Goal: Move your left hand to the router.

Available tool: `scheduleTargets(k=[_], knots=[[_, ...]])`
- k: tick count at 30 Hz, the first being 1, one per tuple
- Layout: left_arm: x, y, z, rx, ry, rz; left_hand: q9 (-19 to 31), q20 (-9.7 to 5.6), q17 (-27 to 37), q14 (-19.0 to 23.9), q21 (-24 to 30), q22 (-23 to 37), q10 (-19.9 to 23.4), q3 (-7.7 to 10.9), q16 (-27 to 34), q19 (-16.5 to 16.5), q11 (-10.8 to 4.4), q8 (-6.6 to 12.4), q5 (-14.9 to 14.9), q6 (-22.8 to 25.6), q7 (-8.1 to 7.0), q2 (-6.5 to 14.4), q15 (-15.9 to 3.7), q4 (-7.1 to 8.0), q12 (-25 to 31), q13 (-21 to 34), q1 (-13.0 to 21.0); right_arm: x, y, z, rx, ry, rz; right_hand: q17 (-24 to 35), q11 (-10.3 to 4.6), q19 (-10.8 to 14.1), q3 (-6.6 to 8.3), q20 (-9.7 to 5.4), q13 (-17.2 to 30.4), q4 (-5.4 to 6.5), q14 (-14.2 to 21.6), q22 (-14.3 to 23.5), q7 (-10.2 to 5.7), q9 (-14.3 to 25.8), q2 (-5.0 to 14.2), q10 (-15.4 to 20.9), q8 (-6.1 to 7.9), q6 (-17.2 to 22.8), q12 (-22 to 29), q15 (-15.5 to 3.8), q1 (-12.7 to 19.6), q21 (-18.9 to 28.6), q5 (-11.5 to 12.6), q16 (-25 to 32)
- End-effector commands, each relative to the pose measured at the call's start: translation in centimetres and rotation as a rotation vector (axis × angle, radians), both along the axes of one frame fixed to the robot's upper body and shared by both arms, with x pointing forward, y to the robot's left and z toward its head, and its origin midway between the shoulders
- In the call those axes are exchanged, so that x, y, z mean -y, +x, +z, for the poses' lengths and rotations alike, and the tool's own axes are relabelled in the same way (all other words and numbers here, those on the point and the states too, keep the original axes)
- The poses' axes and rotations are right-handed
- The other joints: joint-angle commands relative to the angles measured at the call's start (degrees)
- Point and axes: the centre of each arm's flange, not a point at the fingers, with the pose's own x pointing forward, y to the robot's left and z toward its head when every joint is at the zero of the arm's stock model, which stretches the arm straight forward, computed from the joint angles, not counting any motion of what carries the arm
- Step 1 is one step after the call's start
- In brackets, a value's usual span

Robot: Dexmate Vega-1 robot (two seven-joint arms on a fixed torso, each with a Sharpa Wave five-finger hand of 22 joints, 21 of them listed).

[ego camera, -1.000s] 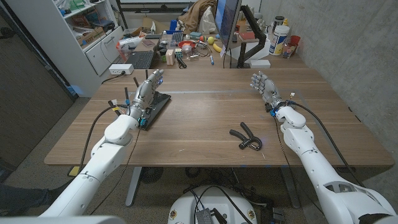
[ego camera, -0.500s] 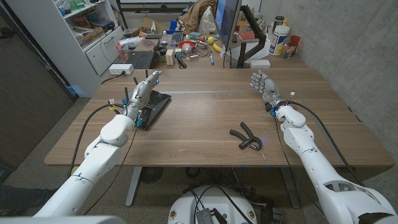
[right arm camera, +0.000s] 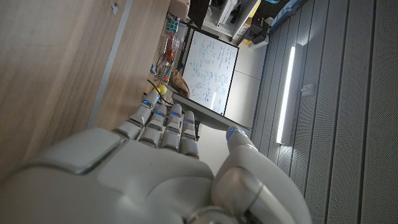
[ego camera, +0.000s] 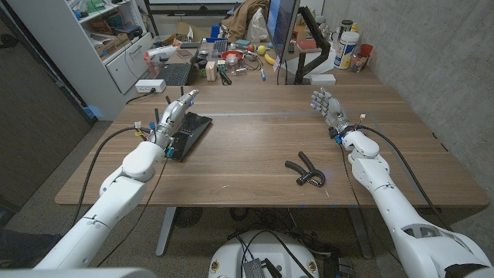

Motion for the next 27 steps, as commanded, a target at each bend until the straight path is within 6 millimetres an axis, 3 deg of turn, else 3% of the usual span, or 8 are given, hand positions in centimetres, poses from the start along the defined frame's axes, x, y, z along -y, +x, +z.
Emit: scheduleTargets(k=[1, 27], knots=[[-0.5, -0.6, 0.4, 0.009, 0.045, 0.056, 0.08, 0.00, 0.18, 0.39, -0.47, 0.27, 0.19, 0.14, 0.18, -1.73, -0.15, 0.30, 0.53, 0.55, -0.05, 0.13, -0.56, -0.26, 0.30, 0.05, 0.63, -0.5, 0.4, 0.0, -0.007, 0.004, 0.002, 0.14, -0.03, 0.45, 0.05, -1.29, 0.26, -0.17, 0.60, 0.30, -0.08, 0.17, 0.14, 0.59, 0.08, 0.59, -0.14, -0.02, -0.09, -0.42, 0.23, -0.12], [-2.0, -2.0, 0.9, 0.014, 0.111, 0.143, 0.09, 0.10, 0.19, 0.50, -1.06, 0.29, 0.57, -0.02, 0.14, -1.52, -0.17, 0.30, 0.54, 1.01, -0.25, 0.18, -0.57, -0.49, 0.36, 0.03, 1.03, -1.1, 0.6, 0.4, 0.012, 0.019, 0.000, 0.12, -0.18, 0.45, -0.01, -1.47, 0.27, -0.29, 0.46, 0.34, -0.21, 0.17, 0.18, 0.70, 0.11, 0.74, -0.17, -0.02, -0.19, -1.27, 0.24, -0.21]])
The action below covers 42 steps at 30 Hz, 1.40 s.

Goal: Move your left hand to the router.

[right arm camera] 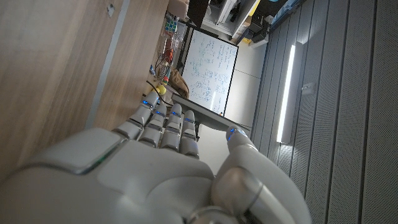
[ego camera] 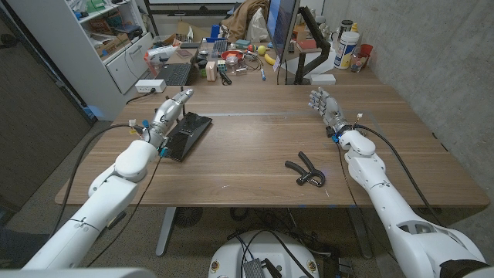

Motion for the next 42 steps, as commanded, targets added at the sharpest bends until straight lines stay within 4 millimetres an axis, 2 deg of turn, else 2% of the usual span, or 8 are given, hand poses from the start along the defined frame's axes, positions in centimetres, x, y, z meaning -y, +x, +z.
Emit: scheduleTargets(k=[1, 27, 42], knots=[[-0.59, -0.43, 0.24, 0.000, 0.042, 0.054, 0.10, 0.08, 0.20, 0.40, -0.25, 0.29, 0.58, 0.15, 0.14, -1.50, -0.15, 0.30, 0.54, 0.62, 0.19, 0.06, -0.49, -0.32, 0.35, 0.03, 0.71, -0.23, 0.06, 0.21, 0.011, 0.009, -0.001, 0.12, 0.14, 0.47, -0.01, -1.47, 0.27, -0.30, 0.43, 0.34, 0.08, 0.17, 0.19, 0.45, 0.11, 0.43, -0.16, -0.03, -0.19, -0.27, 0.24, -0.22], [-0.76, 0.15, 0.29, -0.039, 0.191, 0.202, 0.11, 0.06, 0.21, 1.15, -0.86, 0.30, 1.44, -0.04, 0.29, -0.95, -0.54, 0.48, 0.61, 1.67, -0.04, 0.17, -0.84, -0.53, 0.54, 0.02, 1.12, -0.02, -0.21, -0.04, 0.014, 0.013, 0.002, 0.10, 0.16, 0.85, -0.06, -1.46, 0.27, -0.42, 0.55, 0.38, 0.00, 0.16, 0.26, 0.62, 0.12, 0.57, -0.17, -0.02, -0.30, -1.05, 0.24, -0.20], [-0.77, -0.16, 0.60, -0.031, 0.255, 0.282, 0.12, 0.12, 0.22, 1.33, -1.21, 0.31, 1.60, -0.12, 0.28, -0.82, -0.75, 0.49, 0.67, 2.01, 0.01, 0.28, -0.84, -0.60, 0.52, 0.02, 1.30, 0.18, -0.23, -0.01, 0.020, 0.014, 0.001, 0.10, 0.38, 1.00, -0.10, -1.42, 0.27, -0.47, 0.56, 0.39, -0.01, 0.16, 0.27, 0.66, 0.13, 0.66, -0.19, -0.04, -0.37, -1.42, 0.24, -0.21]])
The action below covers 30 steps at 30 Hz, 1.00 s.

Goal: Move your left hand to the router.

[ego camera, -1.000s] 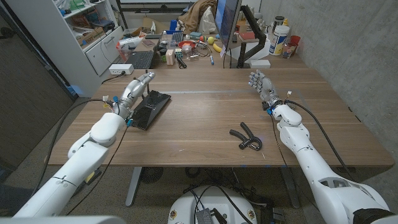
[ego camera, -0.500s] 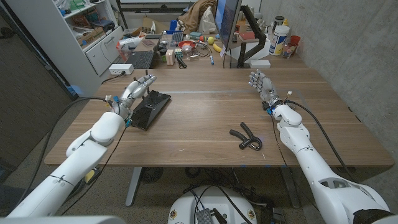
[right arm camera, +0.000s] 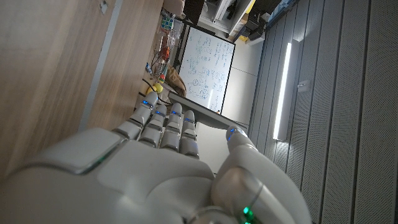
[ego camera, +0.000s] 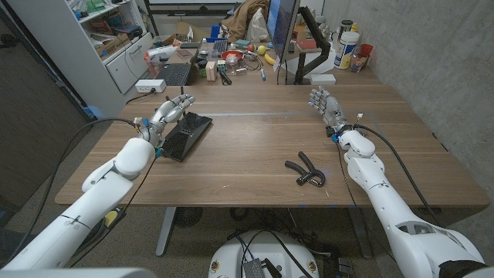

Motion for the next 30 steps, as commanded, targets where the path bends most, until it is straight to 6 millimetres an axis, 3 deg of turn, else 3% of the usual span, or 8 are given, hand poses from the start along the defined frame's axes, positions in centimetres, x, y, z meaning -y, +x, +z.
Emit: scheduleTargets(k=[1, 30], knots=[[-0.03, -0.16, 0.25, 0.004, 0.065, 0.072, 0.13, 0.12, 0.22, 0.41, -0.16, 0.31, 0.36, 0.10, 0.29, -0.80, -0.15, 0.47, 0.18, 0.64, 0.13, -0.12, -0.58, -0.38, 0.29, 0.01, 0.68, 0.20, -0.03, -0.06, 0.003, 0.002, 0.000, 0.09, 0.00, 0.59, 0.14, -1.42, 0.27, -0.24, 0.53, 0.11, -0.02, 0.16, 0.27, 0.37, 0.13, 0.66, -0.19, -0.01, -0.38, -0.15, 0.24, -0.22], [-0.67, -0.23, 0.35, 0.014, 0.240, 0.242, 0.14, 0.08, 0.22, 1.73, -0.88, 0.33, 1.81, -0.03, 0.54, 0.19, -0.88, 0.68, 0.39, 2.04, -0.65, 0.29, -1.28, -0.57, 0.58, 0.01, 1.26, 0.09, -0.39, 0.22, 0.008, -0.006, -0.002, 0.06, -0.16, 0.89, 0.10, -1.41, 0.27, -0.38, 0.68, 0.14, 0.09, 0.16, 0.29, 0.33, 0.07, 0.58, -0.26, -0.03, -0.44, -0.85, 0.26, -0.21]])
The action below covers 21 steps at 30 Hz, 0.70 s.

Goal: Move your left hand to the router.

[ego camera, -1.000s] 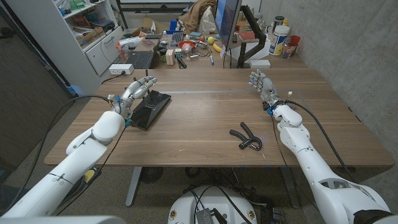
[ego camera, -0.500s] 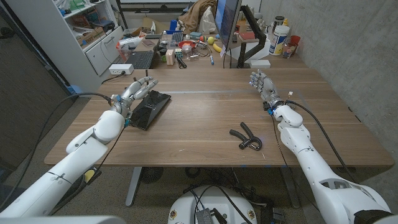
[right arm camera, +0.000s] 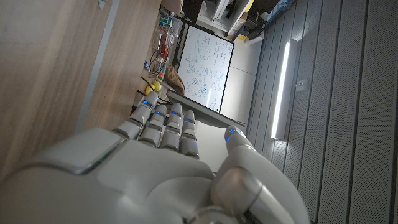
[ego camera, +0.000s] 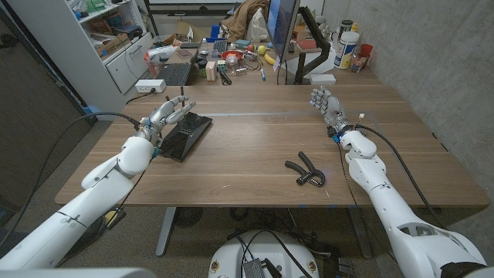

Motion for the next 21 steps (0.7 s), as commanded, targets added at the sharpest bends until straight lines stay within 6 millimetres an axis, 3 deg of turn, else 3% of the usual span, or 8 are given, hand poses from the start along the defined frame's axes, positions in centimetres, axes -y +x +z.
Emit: scheduleTargets(k=[1, 21], knots=[[-0.30, -0.04, 0.03, 0.011, 0.079, 0.076, 0.14, 0.08, 0.22, 0.58, -0.24, 0.34, 0.75, 0.21, 0.55, 0.20, 0.04, 0.23, 0.40, 0.72, -0.12, 0.08, -1.46, -0.34, 0.37, 0.01, 0.60, -0.21, -0.01, 0.17, -0.003, -0.006, 0.001, 0.06, -0.29, 0.49, 0.10, -1.39, 0.28, -0.39, 0.68, 0.14, -0.08, 0.16, -0.53, 0.32, 0.07, 0.37, -0.27, -0.03, 0.38, -0.45, 0.26, -0.21], [0.34, 0.77, 0.26, -0.030, 0.204, 0.166, 0.15, 0.06, 0.21, 1.01, -0.70, 0.35, 1.17, 0.24, 0.50, 0.44, -0.46, 0.24, 0.56, 1.24, -0.71, 0.40, -1.76, -0.46, 0.35, 0.01, 0.99, -0.19, 0.26, -0.13, -0.009, -0.002, 0.000, 0.05, -0.16, 0.70, 0.09, -1.36, 0.28, -0.49, 0.81, 0.16, -0.11, 0.16, -0.49, 0.38, 0.09, 0.46, -0.28, -0.01, 0.36, -0.94, 0.27, -0.21]])
